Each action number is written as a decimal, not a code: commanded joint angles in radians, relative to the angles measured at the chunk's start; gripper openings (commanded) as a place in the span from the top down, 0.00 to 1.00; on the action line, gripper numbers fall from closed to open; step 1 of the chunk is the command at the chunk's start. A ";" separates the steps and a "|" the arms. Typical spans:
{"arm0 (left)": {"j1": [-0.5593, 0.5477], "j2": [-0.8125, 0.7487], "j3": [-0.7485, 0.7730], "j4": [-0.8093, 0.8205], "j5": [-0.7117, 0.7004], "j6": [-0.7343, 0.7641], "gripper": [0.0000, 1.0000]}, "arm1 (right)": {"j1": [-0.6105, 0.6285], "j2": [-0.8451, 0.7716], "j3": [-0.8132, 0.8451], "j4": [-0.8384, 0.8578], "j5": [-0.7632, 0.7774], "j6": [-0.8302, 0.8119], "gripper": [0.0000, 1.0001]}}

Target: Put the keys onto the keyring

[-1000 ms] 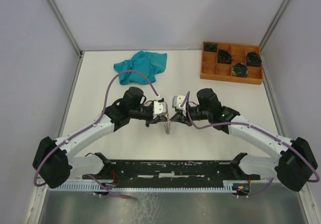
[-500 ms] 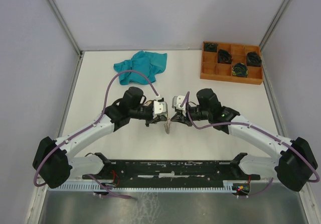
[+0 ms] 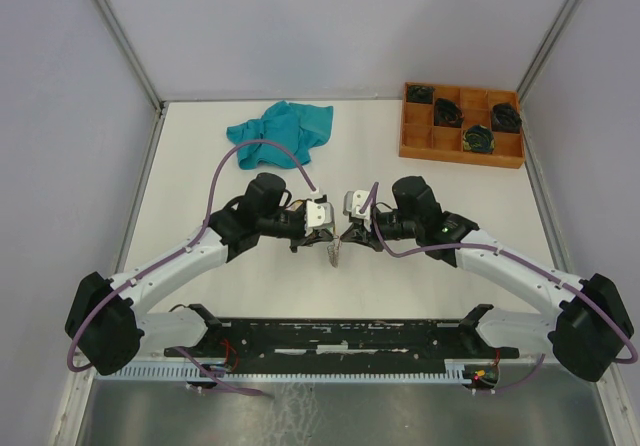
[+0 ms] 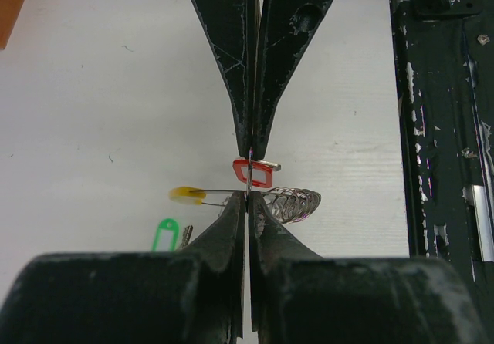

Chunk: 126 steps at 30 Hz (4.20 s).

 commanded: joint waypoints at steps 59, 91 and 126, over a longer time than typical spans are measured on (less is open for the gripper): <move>-0.033 0.023 0.064 -0.015 0.020 -0.009 0.97 | 0.028 0.000 0.086 0.051 -0.076 0.024 0.99; -0.053 -0.056 -0.151 0.359 -0.047 -0.269 0.97 | 0.001 -0.087 0.098 -0.120 -0.024 -0.026 0.53; -0.054 -0.082 -0.321 0.680 -0.065 -0.413 0.97 | -0.040 -0.005 0.066 -0.130 -0.094 -0.047 0.74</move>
